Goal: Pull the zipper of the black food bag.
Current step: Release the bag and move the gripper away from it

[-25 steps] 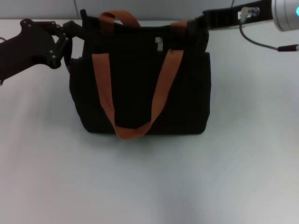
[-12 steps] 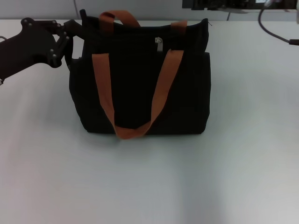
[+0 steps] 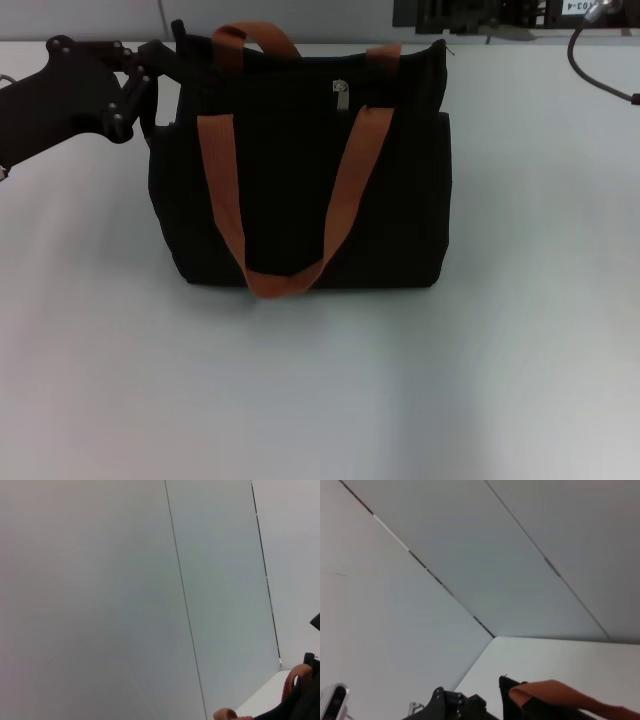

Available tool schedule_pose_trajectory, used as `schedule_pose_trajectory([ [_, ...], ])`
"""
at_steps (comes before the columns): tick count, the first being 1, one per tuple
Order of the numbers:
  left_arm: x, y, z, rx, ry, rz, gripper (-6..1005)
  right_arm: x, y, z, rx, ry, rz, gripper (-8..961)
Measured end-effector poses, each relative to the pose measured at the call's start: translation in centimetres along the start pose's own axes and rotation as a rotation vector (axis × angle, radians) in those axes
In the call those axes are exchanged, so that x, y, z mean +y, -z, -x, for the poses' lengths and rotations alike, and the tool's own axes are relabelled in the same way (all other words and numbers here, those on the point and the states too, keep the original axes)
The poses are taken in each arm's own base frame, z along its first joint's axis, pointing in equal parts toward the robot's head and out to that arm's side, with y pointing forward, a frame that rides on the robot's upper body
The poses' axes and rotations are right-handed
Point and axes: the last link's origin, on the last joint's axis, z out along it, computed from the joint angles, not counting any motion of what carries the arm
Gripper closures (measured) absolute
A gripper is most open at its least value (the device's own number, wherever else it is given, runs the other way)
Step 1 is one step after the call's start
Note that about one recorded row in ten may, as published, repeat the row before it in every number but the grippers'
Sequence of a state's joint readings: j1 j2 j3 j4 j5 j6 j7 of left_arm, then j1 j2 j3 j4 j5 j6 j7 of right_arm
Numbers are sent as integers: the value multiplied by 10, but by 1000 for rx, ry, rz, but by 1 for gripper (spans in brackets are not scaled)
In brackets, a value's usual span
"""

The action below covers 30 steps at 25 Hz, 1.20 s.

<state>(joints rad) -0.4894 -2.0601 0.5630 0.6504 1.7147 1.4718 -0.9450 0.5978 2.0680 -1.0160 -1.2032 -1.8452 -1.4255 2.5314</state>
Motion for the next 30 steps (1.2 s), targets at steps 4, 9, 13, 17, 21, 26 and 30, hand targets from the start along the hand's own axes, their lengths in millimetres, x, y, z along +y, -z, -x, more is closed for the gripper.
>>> schedule_pose_trajectory([
  [4, 0, 0, 0, 1, 0, 0, 958, 1, -1, -1, 14, -2, 11, 455],
  [9, 0, -1, 0, 1, 1, -1, 958, 2, -1, -3, 26, -3, 20, 454],
  [13, 0, -1, 0, 0, 6, -3, 958, 2, -2, -3, 26, -2, 20, 454],
  [17, -2, -1, 2, -12, 33, -20, 958, 2, -2, -3, 26, 0, 20, 454],
  [21, -3, 1, 4, -16, 96, -34, 957, 1, 1, -2, 9, 21, 18, 453],
  [26, -6, 10, 7, -28, 183, -54, 957, -2, 6, -3, -88, 97, 79, 453],
  [30, -15, 24, 10, -86, 267, -54, 887, -6, 7, -9, -136, 155, 143, 406],
])
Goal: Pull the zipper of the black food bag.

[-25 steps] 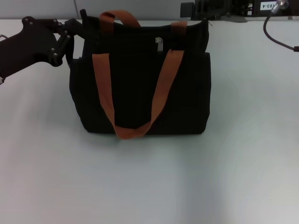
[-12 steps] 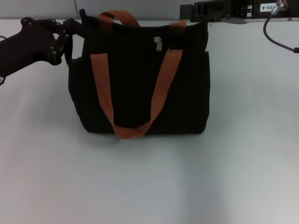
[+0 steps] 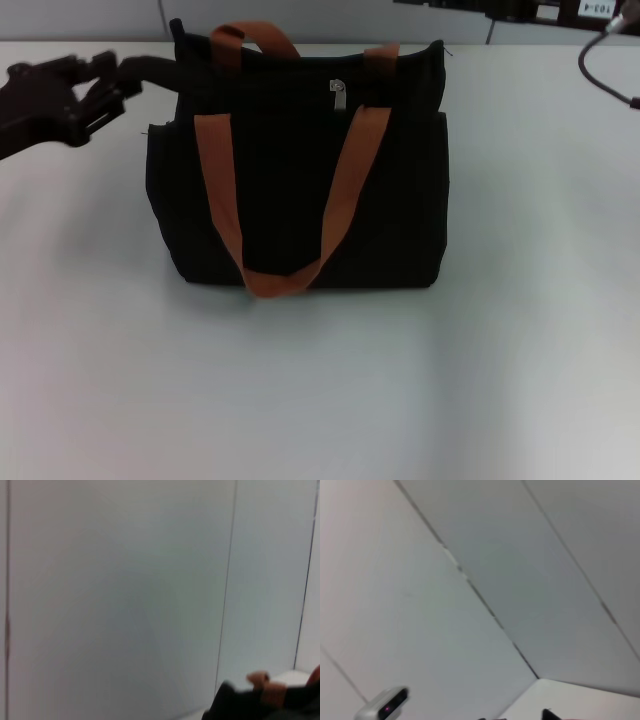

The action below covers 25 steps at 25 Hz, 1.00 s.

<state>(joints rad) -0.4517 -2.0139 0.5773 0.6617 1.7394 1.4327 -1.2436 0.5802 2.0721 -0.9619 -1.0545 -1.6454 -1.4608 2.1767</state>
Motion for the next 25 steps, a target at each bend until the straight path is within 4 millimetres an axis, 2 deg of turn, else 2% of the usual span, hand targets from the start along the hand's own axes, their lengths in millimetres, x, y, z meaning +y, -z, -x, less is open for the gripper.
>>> schedule_pose_trajectory([
  [2, -8, 9, 1, -69, 44, 3, 817, -1, 1, -5, -14, 30, 31, 382],
  [4, -14, 19, 2, -127, 72, 1, 747, -1, 5, -12, -33, 73, 62, 212],
  [6, -18, 31, 3, -167, 93, -2, 540, -1, 9, -18, -52, 114, 83, 212],
  [9, -19, 42, 4, -184, 99, 6, 414, -3, 18, -27, -86, 167, 102, 212],
  [12, -13, 66, -4, -142, 100, 57, 287, -3, 26, -40, -109, 214, 124, 212],
  [17, 10, 73, -16, -30, 72, 206, 173, 2, 37, -74, -137, 318, 202, 212],
  [18, 10, 73, -16, -30, 72, 206, 173, 4, 39, -80, -143, 334, 215, 212],
  [21, 39, 69, -21, 52, 7, 381, 173, 11, 47, -99, -163, 408, 267, 212],
  [23, 39, 69, -21, 52, 7, 381, 173, 15, 51, -113, -171, 438, 283, 212],
  [24, 61, 56, -12, 32, -20, 506, 173, 16, 52, -121, -172, 452, 285, 212],
  [25, 68, 52, -6, 18, -22, 542, 173, 17, 53, -130, -170, 470, 284, 212],
])
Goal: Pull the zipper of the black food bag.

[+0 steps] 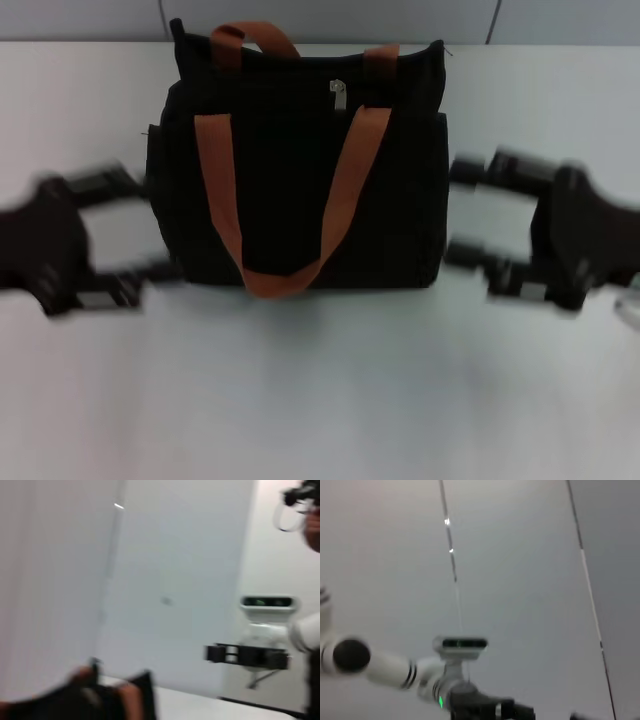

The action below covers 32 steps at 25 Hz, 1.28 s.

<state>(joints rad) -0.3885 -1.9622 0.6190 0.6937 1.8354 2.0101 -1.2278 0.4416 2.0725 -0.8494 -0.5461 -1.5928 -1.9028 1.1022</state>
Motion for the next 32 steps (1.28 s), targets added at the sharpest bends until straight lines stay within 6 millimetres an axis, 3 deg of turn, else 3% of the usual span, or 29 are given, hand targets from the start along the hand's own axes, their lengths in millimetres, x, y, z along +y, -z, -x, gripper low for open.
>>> schedule_pose_trajectory([
  [5, 12, -20, 20, -8, 11, 93, 173, 20, 1, -38, 80, 52, 14, 212],
  [13, 21, -31, 41, -34, 9, 103, 173, 19, -5, -61, 178, 25, -7, 212],
  [21, 28, -41, 56, -93, 35, 131, 173, 21, -12, -68, 203, 20, 18, 212],
  [32, 28, -41, 57, -102, 38, 130, 173, 21, -12, -69, 207, 20, 18, 212],
])
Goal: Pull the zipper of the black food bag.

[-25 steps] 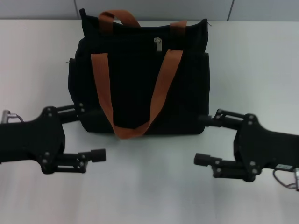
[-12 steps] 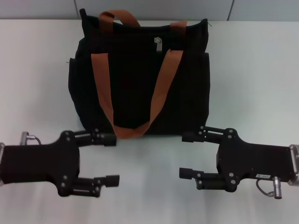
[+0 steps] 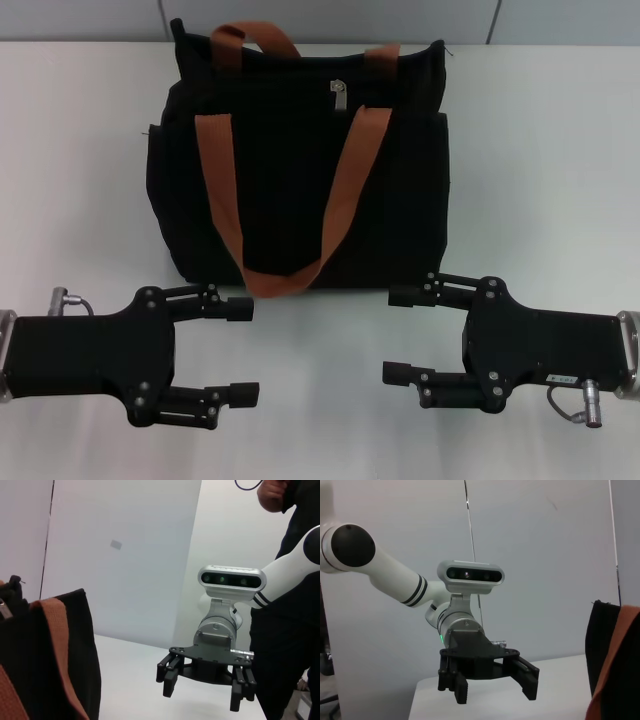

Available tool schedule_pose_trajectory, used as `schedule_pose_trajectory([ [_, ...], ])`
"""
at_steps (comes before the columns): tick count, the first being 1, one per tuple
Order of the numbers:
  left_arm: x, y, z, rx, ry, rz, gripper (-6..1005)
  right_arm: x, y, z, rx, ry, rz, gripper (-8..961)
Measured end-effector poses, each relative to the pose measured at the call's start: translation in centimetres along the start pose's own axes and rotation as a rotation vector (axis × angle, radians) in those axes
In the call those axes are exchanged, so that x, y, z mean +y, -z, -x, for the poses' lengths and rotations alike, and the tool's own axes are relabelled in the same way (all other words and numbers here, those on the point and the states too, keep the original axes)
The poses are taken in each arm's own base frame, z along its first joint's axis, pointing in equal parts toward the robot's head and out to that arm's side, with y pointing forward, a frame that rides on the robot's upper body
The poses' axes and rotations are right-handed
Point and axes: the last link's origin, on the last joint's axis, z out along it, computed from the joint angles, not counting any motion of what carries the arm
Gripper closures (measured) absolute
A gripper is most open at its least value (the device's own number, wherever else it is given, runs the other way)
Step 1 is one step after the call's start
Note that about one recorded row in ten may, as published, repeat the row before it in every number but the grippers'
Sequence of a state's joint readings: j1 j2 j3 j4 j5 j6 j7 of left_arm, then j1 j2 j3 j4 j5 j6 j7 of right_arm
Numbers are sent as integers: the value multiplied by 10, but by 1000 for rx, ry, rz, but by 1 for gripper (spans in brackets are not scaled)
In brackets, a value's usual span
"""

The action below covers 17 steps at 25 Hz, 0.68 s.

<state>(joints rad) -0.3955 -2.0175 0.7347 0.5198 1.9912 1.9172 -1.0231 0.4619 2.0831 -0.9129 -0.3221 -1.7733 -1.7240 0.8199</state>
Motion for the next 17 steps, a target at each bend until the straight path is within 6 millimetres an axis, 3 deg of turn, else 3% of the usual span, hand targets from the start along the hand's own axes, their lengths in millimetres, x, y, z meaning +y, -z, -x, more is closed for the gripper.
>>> schedule_pose_trajectory([
  [17, 2, 2, 2, 0, 6, -4, 173, 0, 0, 0, 1, 2, 2, 212],
])
